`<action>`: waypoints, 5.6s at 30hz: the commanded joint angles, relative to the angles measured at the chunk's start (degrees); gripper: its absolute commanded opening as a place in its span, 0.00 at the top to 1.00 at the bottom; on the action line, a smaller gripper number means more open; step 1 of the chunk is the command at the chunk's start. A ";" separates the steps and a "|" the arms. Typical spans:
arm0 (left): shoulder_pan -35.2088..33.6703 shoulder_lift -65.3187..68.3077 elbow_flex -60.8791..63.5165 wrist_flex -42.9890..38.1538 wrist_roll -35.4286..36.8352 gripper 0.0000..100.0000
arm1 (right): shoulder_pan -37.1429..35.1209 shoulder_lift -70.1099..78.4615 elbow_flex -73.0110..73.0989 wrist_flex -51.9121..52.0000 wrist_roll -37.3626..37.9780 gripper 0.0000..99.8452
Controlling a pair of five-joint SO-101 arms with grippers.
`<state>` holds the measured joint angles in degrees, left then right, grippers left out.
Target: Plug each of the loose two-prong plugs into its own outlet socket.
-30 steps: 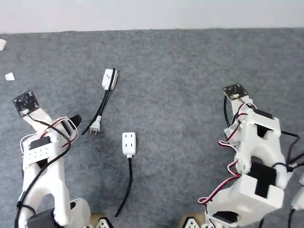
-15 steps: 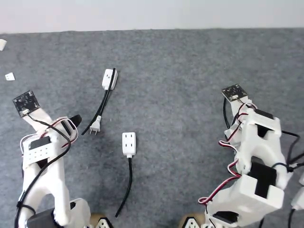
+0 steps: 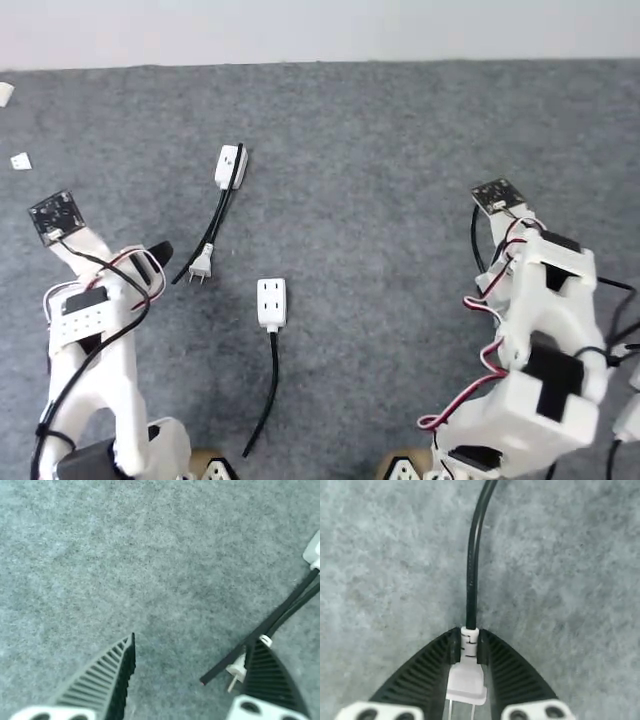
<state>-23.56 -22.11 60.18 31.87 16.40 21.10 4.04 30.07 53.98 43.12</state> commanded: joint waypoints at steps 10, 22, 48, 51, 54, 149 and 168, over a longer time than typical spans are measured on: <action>2.20 21.80 -18.33 10.64 -3.34 0.67 | -13.49 -41.45 0.00 28.53 -7.65 0.99; 7.38 15.82 -14.37 18.55 -26.73 0.67 | -47.87 -49.63 -4.92 34.95 -23.56 0.99; 17.14 -13.63 9.36 17.76 -44.92 0.67 | -66.68 -44.00 10.55 4.00 -27.78 0.99; 17.32 -13.71 9.36 18.64 -45.27 0.67 | -66.68 -43.91 12.48 0.84 -27.69 0.99; 18.55 -13.71 9.63 19.08 -46.95 0.67 | -66.68 -43.91 14.15 -2.59 -27.69 0.99; 14.95 9.41 -6.81 21.89 -39.21 0.67 | -64.92 -35.03 9.23 -4.18 -32.35 0.99; 25.32 -15.91 13.05 25.05 -59.69 0.67 | -64.66 -34.86 9.41 -3.82 -30.33 0.99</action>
<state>0.18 -32.40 71.52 56.13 -41.89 -43.60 -28.75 42.64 50.11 12.53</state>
